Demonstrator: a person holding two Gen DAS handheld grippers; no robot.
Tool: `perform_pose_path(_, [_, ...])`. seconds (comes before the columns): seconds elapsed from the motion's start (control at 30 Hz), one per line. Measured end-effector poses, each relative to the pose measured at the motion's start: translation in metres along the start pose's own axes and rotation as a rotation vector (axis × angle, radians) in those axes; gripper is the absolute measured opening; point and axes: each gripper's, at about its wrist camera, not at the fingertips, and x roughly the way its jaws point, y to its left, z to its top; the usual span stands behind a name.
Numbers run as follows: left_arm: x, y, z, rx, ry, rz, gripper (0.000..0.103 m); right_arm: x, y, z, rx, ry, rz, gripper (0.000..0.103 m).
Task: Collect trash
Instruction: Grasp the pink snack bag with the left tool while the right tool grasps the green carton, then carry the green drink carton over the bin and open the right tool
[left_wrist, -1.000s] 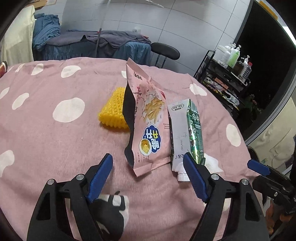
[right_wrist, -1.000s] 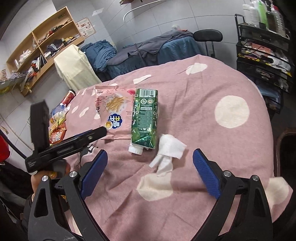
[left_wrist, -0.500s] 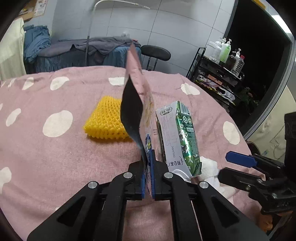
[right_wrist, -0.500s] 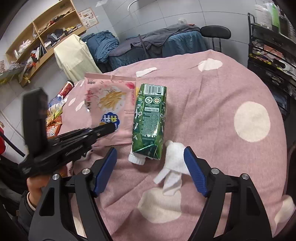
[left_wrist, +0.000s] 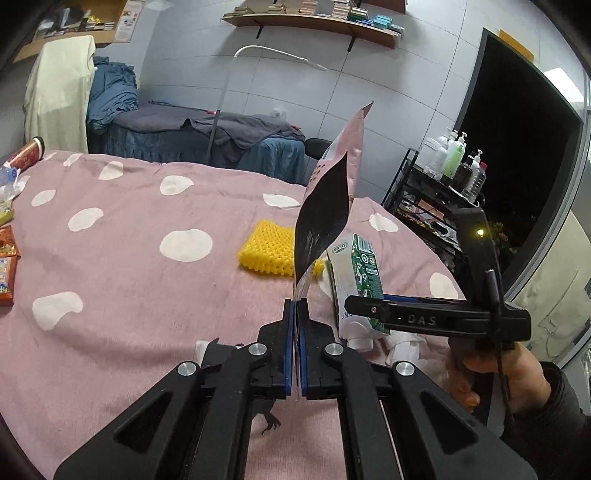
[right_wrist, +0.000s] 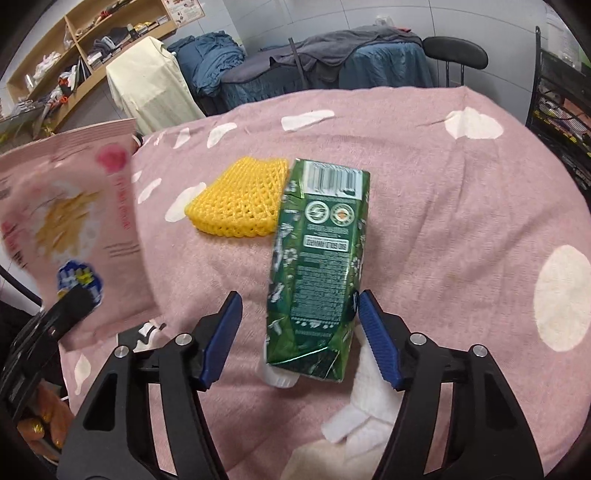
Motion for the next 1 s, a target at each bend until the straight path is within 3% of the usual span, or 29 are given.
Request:
perform_pose_path(0.1, [-0.005, 0.003, -0.006, -0.013, 0.001, 0.002, 0.003, 0.007, -0.002, 0.001, 0.016, 0.018, 0.005, 0.051])
perform_pose_path(0.2, [-0.005, 0.005, -0.011, -0.028, 0.010, -0.008, 0.003, 0.006, 0.001, -0.001, 0.003, 0.007, -0.005, 0.050])
perform_pose_path(0.43, [-0.013, 0.001, -0.018, -0.030, 0.006, -0.016, 0.003, -0.036, 0.004, -0.011, 0.044, -0.115, 0.078, 0.050])
perform_pose_path(0.6, [-0.019, -0.012, -0.020, -0.021, -0.003, -0.045, 0.003, -0.076, 0.005, -0.025, 0.042, -0.208, 0.076, 0.050])
perform_pose_path(1.0, [-0.022, -0.070, -0.025, 0.035, 0.000, -0.183, 0.003, -0.159, -0.035, -0.083, 0.123, -0.359, -0.052, 0.050])
